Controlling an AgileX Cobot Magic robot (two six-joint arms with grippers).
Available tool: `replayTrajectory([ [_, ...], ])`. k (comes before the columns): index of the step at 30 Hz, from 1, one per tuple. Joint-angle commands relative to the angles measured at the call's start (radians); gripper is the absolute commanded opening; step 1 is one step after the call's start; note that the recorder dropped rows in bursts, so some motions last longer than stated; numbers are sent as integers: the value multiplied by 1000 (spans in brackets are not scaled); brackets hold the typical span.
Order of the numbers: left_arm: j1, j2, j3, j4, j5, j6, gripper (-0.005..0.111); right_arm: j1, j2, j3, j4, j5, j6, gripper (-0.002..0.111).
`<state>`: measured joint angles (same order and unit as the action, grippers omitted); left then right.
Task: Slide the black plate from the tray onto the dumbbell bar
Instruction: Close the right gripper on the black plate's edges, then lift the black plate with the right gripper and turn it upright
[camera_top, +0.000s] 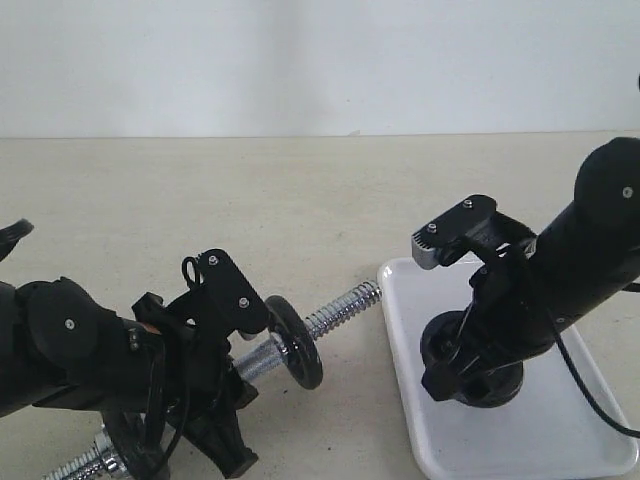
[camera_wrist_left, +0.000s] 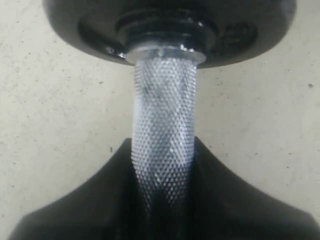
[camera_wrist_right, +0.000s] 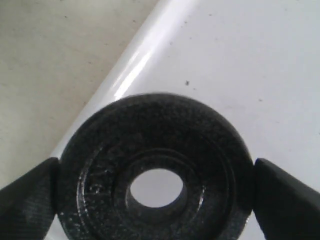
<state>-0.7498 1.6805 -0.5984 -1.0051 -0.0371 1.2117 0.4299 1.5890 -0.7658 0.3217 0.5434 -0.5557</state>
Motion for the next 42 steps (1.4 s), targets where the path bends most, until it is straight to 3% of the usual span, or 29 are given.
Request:
replayTrajectory([
  [1,0,-77,-23,-4,-59,-5,4,-61,-20,-5,272,47,-286,0],
  [12,0,-207,-23,-4,-59,65,4,-303,-20,-5,748,332,-790,0],
  [21,0,-226,6,-4,-47,107,4,-471,-20,-5,990,645,-1112,0],
  [25,0,-226,22,-4,-47,107,4,-480,-19,-5,1028,678,-1252,0],
  [42,0,-239,23,-4,-48,122,4,-480,66,-5,1052,678,-1521,0],
])
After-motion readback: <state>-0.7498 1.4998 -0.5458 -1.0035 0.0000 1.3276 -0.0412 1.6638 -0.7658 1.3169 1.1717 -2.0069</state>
